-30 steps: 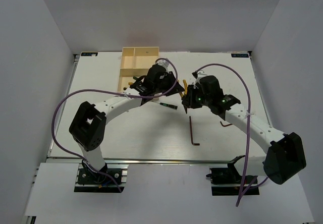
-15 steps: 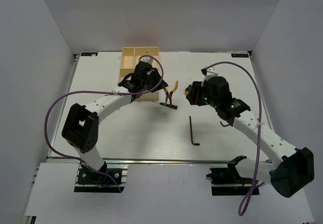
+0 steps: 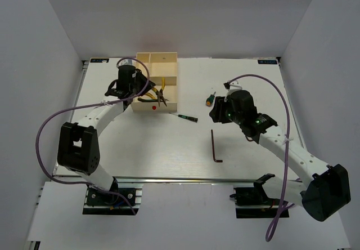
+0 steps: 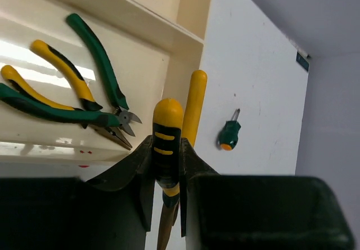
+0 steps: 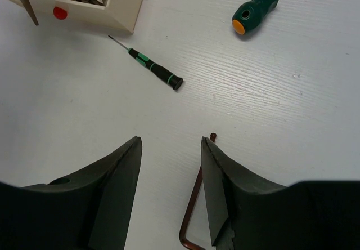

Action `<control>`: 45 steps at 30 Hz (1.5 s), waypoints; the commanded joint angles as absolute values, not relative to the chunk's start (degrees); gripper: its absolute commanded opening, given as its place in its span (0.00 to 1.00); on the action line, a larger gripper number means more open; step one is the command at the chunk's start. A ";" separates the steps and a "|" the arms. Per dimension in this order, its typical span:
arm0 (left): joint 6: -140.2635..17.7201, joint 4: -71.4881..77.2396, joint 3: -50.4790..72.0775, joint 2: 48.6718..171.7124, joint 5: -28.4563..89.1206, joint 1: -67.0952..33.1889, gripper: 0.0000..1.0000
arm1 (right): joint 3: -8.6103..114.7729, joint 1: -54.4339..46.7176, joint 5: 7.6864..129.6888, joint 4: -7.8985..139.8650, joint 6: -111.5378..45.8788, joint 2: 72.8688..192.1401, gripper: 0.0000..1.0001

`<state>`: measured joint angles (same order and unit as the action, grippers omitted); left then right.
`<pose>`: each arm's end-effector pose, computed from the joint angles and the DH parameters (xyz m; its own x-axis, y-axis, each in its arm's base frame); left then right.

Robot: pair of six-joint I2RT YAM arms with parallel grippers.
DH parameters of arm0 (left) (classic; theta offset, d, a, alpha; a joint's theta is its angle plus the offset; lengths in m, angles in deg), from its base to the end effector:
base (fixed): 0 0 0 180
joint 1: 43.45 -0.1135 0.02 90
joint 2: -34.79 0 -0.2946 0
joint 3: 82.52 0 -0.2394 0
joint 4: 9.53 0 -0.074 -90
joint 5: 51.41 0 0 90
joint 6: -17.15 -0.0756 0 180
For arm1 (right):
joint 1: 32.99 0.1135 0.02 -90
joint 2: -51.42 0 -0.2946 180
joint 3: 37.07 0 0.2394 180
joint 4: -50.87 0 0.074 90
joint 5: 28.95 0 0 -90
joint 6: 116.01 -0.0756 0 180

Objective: Sort the tools into containers

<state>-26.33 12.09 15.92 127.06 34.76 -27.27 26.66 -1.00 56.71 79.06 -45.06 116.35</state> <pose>0.3762 -0.1144 0.2835 -0.5945 -0.5814 -0.5555 -0.1441 0.7567 -0.6377 0.2275 0.1354 0.3020 -0.5476 0.0417 -0.8357 -0.3106 0.9173 0.2493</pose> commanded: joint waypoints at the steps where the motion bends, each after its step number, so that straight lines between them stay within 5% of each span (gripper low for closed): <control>1: -21.45 5.60 17.75 120.40 36.74 -28.94 0.00 | 26.05 -1.08 56.04 78.04 -44.56 114.88 0.52; 35: -0.34 -20.51 32.00 128.12 56.52 -28.34 0.00 | 21.66 -1.08 56.21 77.34 -43.77 113.83 0.54; 41: -0.52 -18.40 29.00 131.38 56.96 -27.81 0.13 | 21.39 -1.25 55.69 77.52 -43.42 113.91 0.54; 45: -0.78 -18.66 29.70 131.55 57.05 -27.28 0.43 | 21.22 -1.26 54.98 77.60 -43.42 114.00 0.57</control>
